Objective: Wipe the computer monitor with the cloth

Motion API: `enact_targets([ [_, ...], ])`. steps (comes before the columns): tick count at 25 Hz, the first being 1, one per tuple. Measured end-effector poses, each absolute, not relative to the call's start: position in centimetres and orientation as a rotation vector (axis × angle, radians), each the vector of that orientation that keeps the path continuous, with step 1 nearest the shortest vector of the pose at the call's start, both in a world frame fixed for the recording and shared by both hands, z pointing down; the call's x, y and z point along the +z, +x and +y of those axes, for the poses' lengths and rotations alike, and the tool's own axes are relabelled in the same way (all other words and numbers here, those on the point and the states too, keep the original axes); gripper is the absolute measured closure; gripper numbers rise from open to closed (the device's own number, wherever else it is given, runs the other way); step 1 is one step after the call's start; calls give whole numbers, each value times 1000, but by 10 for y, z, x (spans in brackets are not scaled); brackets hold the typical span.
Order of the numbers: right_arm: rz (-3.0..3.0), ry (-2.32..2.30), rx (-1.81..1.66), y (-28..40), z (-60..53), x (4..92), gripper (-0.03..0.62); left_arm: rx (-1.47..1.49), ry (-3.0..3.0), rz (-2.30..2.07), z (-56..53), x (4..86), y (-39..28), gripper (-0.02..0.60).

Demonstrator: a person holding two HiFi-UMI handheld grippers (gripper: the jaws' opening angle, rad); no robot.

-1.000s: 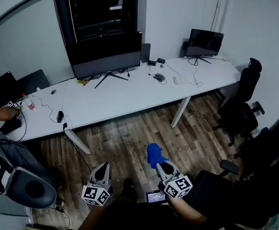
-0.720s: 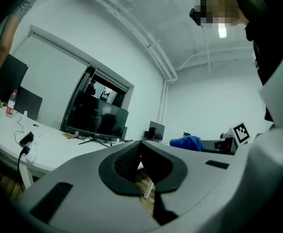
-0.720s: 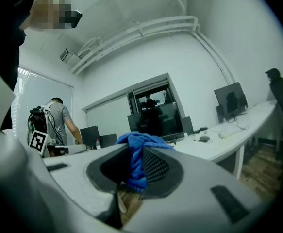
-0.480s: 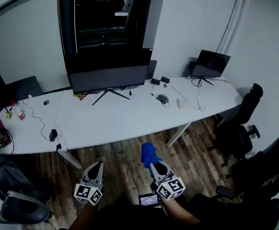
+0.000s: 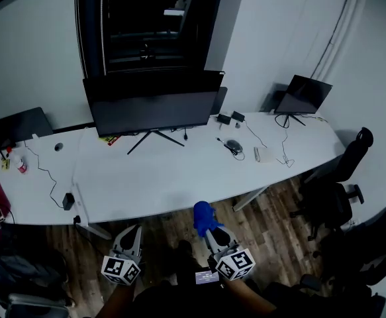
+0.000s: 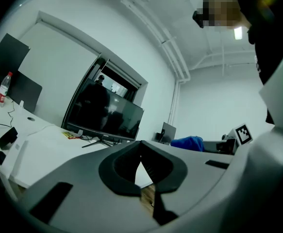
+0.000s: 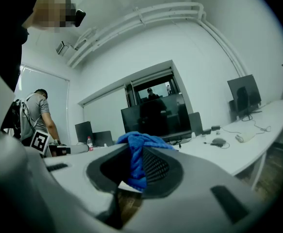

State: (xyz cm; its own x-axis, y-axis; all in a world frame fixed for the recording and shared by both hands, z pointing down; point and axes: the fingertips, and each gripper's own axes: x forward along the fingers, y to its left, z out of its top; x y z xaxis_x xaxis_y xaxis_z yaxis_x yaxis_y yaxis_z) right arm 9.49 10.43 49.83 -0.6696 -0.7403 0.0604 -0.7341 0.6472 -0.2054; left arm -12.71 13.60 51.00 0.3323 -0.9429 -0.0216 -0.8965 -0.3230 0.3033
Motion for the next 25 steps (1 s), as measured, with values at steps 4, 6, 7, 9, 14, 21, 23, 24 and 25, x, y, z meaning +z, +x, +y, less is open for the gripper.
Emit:
enact_targets([
  [4,2842,-1189,-358,82,53,504,531,-269,2319,-1715,95,511,-135,588],
  [6,2852,-1143,-374,74,23,504,532,-267,2302,-1747,72,507,-139,588],
  [7,2857,-1115,-380,71,7,501,531,-268,2296,-1765,59,501,-141,588],
  [9,2870,-1053,-379,63,-22,493,531,-245,2292,-1800,35,492,-144,588],
  [14,2940,-890,-317,45,-89,481,533,-189,2246,-1906,-22,482,-154,588],
  [21,3023,-679,-180,12,-158,465,531,-189,2159,-2047,-80,459,-178,588],
  [23,3053,-608,-98,0,-172,459,531,-194,2139,-2075,-92,453,-187,588],
  [24,3069,-571,-57,-7,-178,456,531,-196,2128,-2089,-97,450,-192,588],
  [25,3075,-533,-23,-15,-183,449,531,-195,2117,-2101,-101,447,-196,588],
])
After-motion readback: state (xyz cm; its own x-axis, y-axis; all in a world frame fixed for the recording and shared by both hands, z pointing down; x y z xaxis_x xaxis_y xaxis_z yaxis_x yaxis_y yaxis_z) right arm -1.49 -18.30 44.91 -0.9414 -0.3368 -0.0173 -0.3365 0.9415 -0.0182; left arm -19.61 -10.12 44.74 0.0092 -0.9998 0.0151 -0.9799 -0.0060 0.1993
